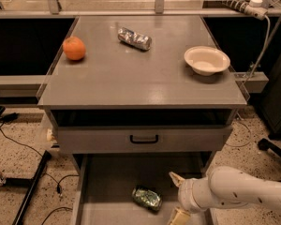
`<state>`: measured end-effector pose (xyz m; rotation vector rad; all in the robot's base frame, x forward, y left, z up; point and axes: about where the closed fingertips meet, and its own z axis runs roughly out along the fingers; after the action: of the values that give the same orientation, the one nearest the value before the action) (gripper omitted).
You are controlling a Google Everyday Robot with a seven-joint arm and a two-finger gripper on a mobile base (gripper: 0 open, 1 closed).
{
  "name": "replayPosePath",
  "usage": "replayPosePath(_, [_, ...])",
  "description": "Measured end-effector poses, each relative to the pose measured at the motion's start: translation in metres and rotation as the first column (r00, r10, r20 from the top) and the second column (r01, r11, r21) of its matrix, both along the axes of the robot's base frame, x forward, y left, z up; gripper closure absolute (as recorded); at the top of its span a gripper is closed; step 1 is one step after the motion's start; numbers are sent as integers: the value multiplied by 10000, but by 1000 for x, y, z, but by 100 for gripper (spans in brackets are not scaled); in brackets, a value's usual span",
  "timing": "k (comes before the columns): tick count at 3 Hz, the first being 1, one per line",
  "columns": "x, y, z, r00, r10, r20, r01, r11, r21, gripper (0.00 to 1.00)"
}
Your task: Pick green can from middle drawer and place on counter
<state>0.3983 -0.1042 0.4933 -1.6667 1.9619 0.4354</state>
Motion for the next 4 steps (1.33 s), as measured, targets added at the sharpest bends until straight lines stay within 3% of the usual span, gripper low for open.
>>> replayPosePath(2, [7, 16, -29, 10000, -20, -53, 21, 9996, 267, 0])
replayPosePath(4, [28, 34, -56, 9994, -41, 351, 13, 9969, 784, 0])
